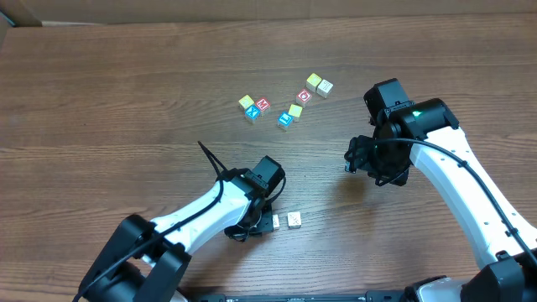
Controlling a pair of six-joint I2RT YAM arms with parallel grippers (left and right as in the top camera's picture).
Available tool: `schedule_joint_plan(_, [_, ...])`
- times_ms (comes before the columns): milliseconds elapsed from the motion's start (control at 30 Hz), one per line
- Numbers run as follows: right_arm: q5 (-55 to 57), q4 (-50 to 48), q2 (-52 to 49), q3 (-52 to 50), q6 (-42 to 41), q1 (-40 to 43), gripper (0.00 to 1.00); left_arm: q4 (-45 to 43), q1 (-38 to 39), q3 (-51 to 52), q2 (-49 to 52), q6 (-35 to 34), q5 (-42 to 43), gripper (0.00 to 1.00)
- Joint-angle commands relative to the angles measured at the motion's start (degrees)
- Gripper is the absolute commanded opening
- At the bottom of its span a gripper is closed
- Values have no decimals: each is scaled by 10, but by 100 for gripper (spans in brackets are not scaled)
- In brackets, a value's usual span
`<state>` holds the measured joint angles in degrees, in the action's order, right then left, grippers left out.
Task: Flip 5 blocks
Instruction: 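Hold the left gripper beside the two placed blocks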
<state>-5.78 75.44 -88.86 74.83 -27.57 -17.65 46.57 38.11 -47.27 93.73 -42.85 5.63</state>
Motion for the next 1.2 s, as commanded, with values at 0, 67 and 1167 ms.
schedule_joint_plan(0, [-3, -3, 11, 12, 5, 0, 72, -9, -2, -6, 6, 11, 15, 4])
schedule_joint_plan(67, [-3, -3, 11, 12, 5, 0, 72, -14, -2, -6, 6, 12, 15, 4])
schedule_joint_plan(1167, [-3, -3, 11, 12, 5, 0, 72, -68, -2, -6, 7, 19, 45, 4])
